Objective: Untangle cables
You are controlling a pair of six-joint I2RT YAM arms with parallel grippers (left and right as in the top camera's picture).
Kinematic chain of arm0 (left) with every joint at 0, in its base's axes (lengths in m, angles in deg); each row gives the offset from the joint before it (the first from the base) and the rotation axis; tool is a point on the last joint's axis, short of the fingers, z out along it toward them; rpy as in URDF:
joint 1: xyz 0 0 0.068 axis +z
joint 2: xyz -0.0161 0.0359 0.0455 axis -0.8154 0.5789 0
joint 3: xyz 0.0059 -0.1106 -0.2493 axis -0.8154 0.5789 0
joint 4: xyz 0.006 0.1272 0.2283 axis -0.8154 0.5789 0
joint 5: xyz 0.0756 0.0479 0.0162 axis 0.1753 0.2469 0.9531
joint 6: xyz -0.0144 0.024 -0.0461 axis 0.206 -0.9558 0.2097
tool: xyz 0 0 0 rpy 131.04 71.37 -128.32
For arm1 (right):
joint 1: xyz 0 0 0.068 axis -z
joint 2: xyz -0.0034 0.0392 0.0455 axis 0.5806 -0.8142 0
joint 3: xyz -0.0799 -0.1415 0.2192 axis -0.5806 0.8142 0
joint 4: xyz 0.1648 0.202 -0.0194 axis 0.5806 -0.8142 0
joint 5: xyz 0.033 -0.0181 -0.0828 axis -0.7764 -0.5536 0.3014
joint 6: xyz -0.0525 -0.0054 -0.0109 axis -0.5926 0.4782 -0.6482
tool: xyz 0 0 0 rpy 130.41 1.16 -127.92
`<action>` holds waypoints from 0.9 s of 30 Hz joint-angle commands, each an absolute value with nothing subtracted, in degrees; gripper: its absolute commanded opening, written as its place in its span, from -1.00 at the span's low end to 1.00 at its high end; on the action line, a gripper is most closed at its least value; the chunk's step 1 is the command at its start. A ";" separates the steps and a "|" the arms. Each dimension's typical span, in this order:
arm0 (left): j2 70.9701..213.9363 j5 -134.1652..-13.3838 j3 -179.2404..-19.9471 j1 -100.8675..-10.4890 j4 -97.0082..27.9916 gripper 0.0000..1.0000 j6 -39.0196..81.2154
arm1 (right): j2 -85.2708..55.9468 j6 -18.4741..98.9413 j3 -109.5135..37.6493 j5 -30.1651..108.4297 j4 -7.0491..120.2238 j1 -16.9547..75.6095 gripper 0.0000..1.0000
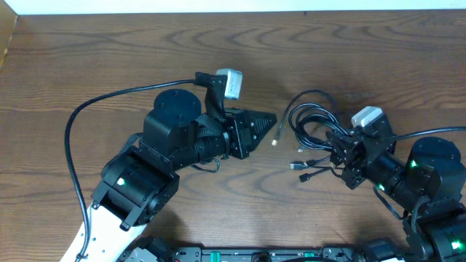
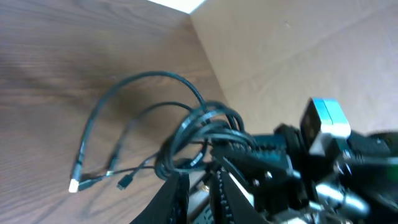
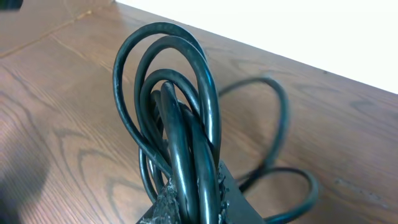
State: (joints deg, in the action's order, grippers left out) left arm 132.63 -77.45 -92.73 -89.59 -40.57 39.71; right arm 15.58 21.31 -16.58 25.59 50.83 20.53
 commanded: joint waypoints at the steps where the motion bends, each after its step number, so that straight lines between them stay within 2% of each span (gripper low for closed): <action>1: 132.50 -83.30 -94.20 -89.48 -40.68 -0.66 36.08 | 15.97 25.33 -16.64 24.52 52.31 20.46 -0.98; 2: 132.52 -83.85 -94.20 -89.46 -40.66 -0.67 35.60 | 15.97 26.77 -16.64 24.48 52.77 20.46 -0.98; 4: 132.52 -84.86 -94.20 -89.48 -40.66 -0.35 34.64 | 15.97 29.26 -16.64 24.02 53.71 20.46 -0.98; 5: 132.52 -85.36 -94.20 -89.48 -40.66 -0.28 34.33 | 15.97 30.07 -16.64 23.28 54.30 20.46 -0.98; 17: 132.52 -87.76 -94.20 -89.48 -40.73 -0.18 34.16 | 15.97 38.07 -16.64 12.11 63.57 20.46 -0.98; 21: 132.52 -87.72 -94.20 -89.48 -40.92 0.14 34.16 | 15.97 42.07 -16.64 10.25 65.78 20.46 -0.98; 27: 132.54 -87.52 -94.20 -89.46 -41.45 0.31 34.14 | 15.97 44.60 -16.64 5.86 69.34 20.44 -0.98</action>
